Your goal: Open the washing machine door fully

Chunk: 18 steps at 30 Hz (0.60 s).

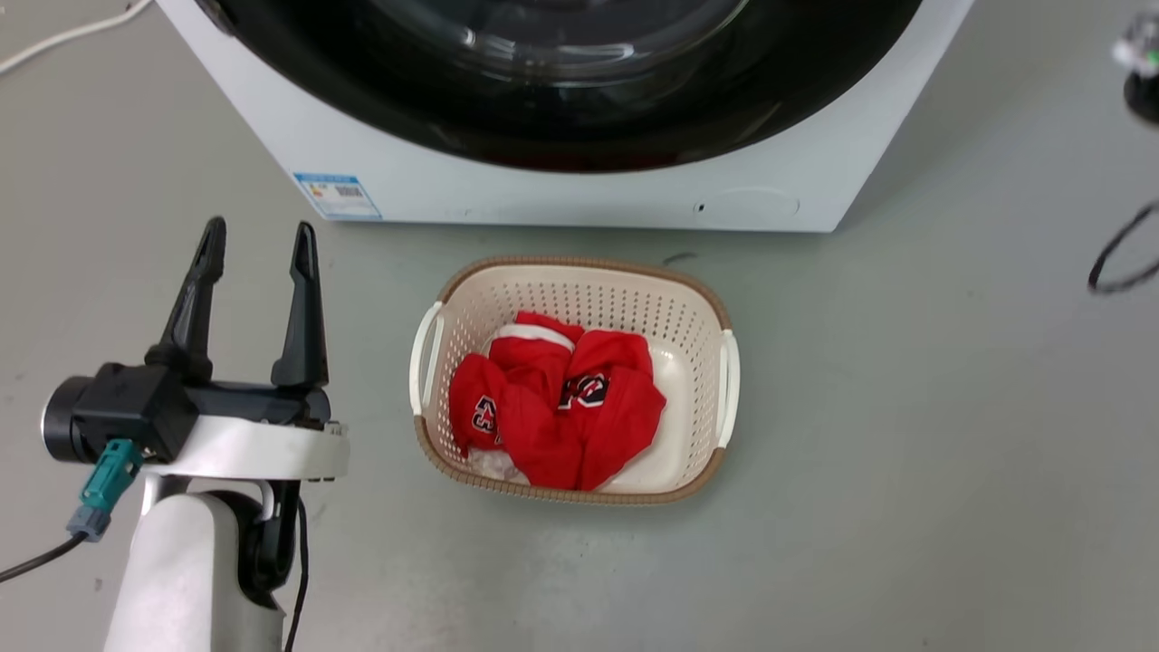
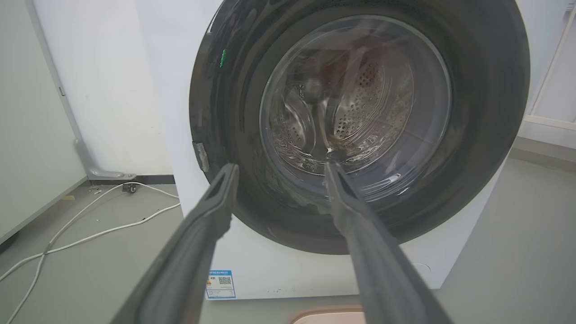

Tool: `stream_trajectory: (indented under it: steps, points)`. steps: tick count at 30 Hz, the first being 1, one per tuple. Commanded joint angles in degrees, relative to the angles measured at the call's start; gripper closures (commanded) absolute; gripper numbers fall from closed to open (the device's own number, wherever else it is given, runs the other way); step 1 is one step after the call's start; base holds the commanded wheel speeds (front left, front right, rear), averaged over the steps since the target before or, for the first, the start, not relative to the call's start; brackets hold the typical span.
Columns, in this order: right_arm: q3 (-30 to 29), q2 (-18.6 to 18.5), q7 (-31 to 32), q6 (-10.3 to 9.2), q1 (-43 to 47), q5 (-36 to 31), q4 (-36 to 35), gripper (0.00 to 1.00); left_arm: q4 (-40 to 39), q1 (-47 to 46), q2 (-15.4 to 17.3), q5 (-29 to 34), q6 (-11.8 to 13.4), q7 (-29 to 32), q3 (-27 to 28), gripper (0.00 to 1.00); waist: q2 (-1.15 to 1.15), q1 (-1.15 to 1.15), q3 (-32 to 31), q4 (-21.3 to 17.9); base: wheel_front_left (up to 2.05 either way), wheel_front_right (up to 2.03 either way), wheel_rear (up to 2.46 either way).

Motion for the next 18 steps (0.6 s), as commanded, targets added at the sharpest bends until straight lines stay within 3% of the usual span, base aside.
stream_trajectory:
  steps: [1, 8, 18]
  points:
    - [0.6, -0.3, 1.2, 0.01, -1.8, -0.7, 0.8, 1.00, -0.3, -0.9, 0.3, -0.1, 0.0, -0.1, -0.1, 0.00, 0.00, -0.01, 1.0, 0.5, 0.00, 0.00, 0.00]
    - [6.8, -0.4, 13.4, 0.01, -15.1, -6.2, 11.5, 1.00, -1.8, -2.1, 0.7, -0.2, 0.0, -0.1, -0.6, 0.00, 0.00, -0.01, 3.7, 0.7, 0.00, 0.00, 0.00]
    - [11.3, 2.9, 19.4, 0.01, -28.6, -14.3, 24.5, 1.00, -2.8, -4.3, 1.0, -1.3, 0.0, -0.1, -0.8, 0.00, 0.00, -0.01, 8.4, 1.2, 0.00, 0.00, 0.00]
